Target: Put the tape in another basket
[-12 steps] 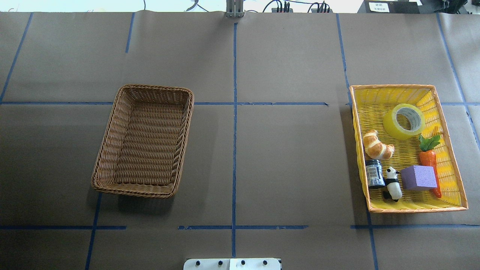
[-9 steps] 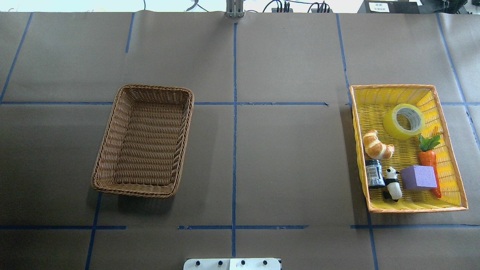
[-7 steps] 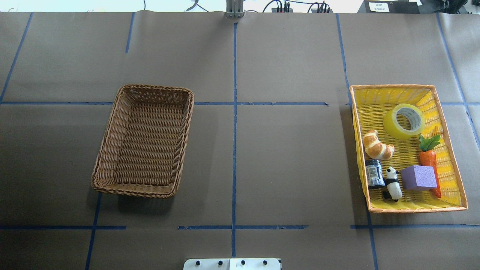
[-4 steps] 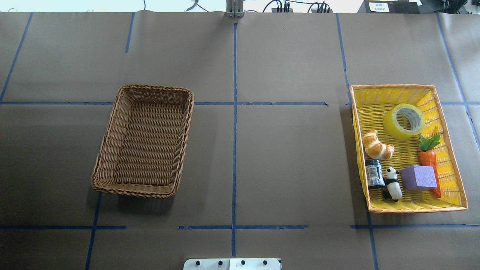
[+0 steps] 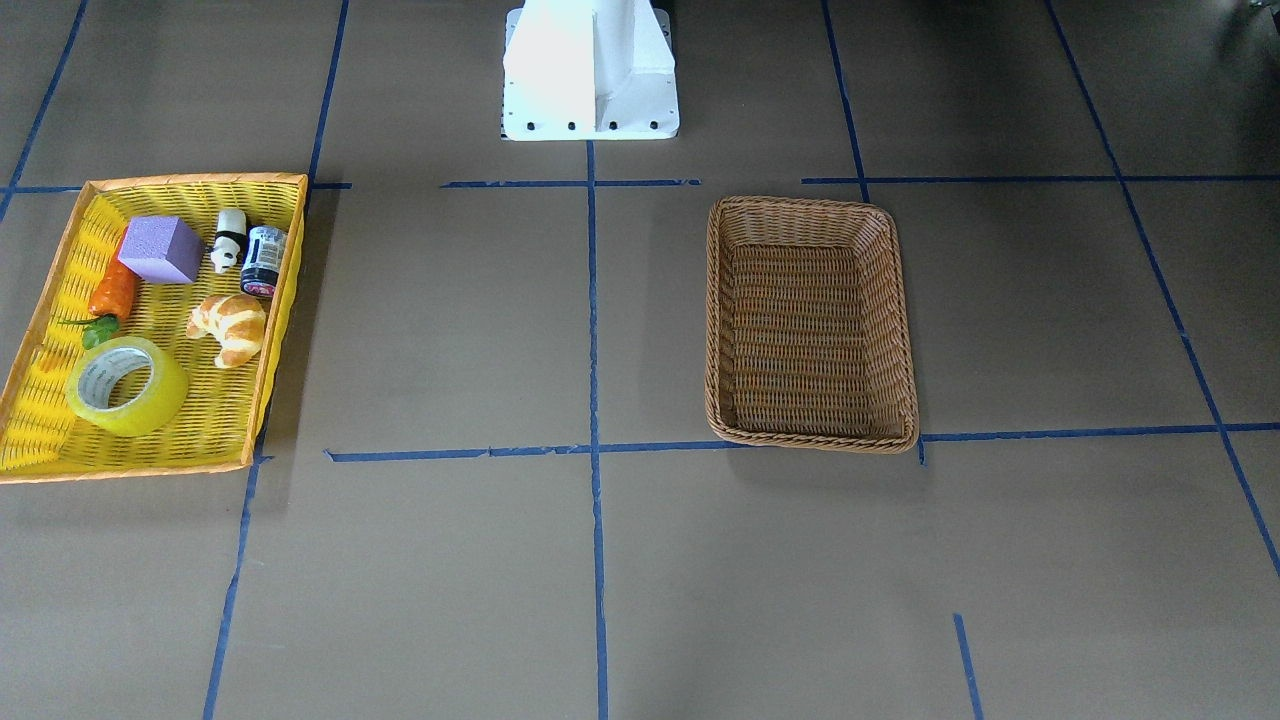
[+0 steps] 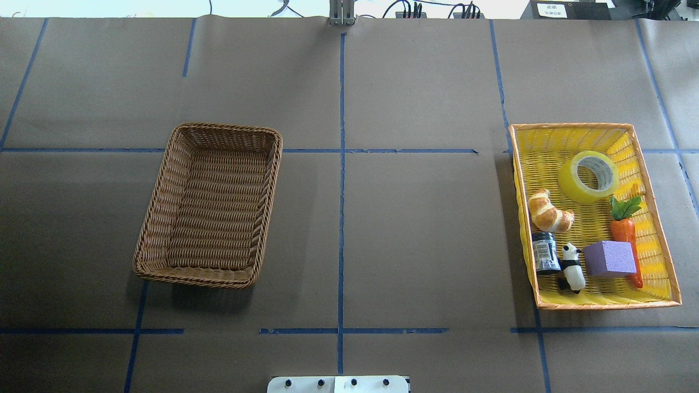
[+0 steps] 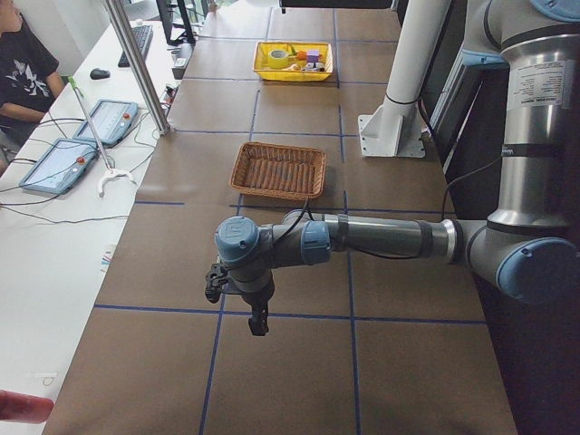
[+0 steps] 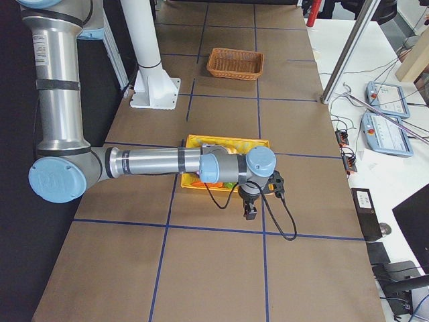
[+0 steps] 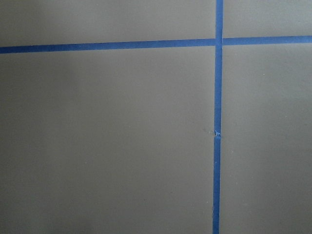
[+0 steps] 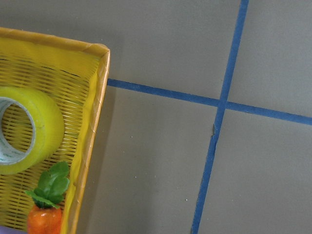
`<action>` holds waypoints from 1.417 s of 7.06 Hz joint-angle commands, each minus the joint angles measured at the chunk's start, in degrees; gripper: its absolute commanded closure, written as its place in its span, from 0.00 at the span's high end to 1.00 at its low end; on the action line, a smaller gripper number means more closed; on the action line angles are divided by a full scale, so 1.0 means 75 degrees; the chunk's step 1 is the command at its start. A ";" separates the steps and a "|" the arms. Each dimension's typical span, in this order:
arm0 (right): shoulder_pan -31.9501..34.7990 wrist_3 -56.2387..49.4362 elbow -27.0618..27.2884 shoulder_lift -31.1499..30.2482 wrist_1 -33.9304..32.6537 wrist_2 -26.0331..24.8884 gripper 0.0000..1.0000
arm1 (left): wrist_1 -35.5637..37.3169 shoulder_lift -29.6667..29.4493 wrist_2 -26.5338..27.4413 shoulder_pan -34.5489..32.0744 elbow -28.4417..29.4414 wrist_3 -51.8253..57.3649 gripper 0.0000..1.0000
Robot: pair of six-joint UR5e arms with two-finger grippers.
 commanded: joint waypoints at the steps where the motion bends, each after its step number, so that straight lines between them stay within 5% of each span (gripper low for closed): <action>1: -0.0333 -0.0012 0.0024 0.0034 0.0010 0.0014 1.00 | -0.0137 0.0007 -0.0004 0.0002 0.0009 -0.0012 1.00; 4: -0.0812 0.0185 0.0036 0.0116 0.0336 0.0201 1.00 | -0.0125 0.0008 -0.0016 0.0002 -0.0038 -0.0012 1.00; 6: -0.1876 0.2507 0.0001 0.0397 0.1421 0.0108 0.97 | -0.0125 -0.0004 -0.0016 0.0002 -0.0073 -0.0024 1.00; 8: -0.2278 0.2636 -0.0606 0.0642 0.2410 -0.0150 0.95 | -0.0125 0.0007 -0.0016 0.0002 -0.0084 -0.0012 1.00; 10: -0.2618 0.2705 -0.0867 0.1018 0.2436 -0.0406 0.89 | -0.0137 0.0019 -0.0341 0.0002 -0.0073 -0.0024 1.00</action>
